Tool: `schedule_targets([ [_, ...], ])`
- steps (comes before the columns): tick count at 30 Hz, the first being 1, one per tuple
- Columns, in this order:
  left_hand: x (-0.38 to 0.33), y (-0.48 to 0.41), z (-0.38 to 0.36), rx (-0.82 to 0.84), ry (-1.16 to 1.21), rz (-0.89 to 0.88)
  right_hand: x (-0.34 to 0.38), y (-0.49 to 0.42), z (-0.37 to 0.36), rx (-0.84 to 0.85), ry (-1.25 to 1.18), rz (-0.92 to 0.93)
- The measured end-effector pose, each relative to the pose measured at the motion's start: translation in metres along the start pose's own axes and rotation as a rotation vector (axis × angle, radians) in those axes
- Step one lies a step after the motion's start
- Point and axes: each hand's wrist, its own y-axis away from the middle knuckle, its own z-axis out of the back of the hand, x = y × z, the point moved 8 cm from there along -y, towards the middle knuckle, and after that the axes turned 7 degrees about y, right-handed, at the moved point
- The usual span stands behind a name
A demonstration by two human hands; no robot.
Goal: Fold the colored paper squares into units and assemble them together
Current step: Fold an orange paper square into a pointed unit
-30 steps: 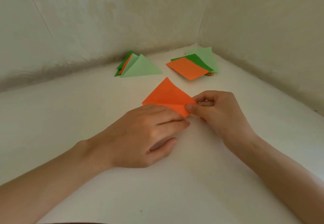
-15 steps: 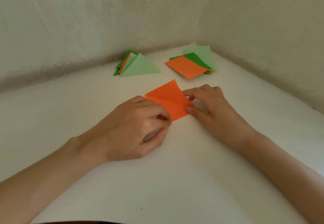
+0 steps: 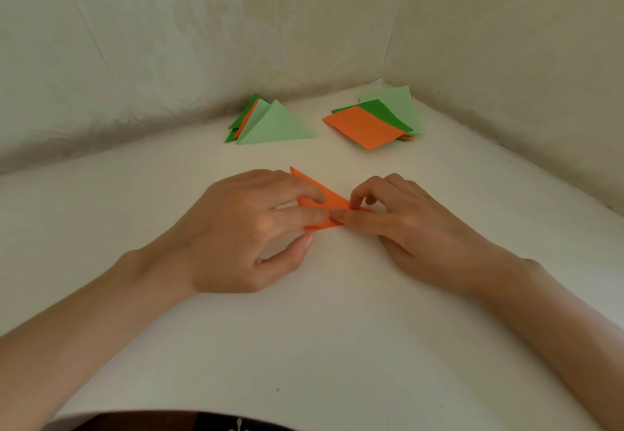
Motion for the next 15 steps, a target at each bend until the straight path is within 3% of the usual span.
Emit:
schedule_targets([
  [3,0.006,0.002,-0.011,0.078,0.009,0.038,-0.001,0.001,0.000,0.014,0.014,0.000],
  [15,0.008,0.002,-0.022,0.121,-0.044,0.155,-0.006,0.020,0.019,-0.087,0.201,0.093],
])
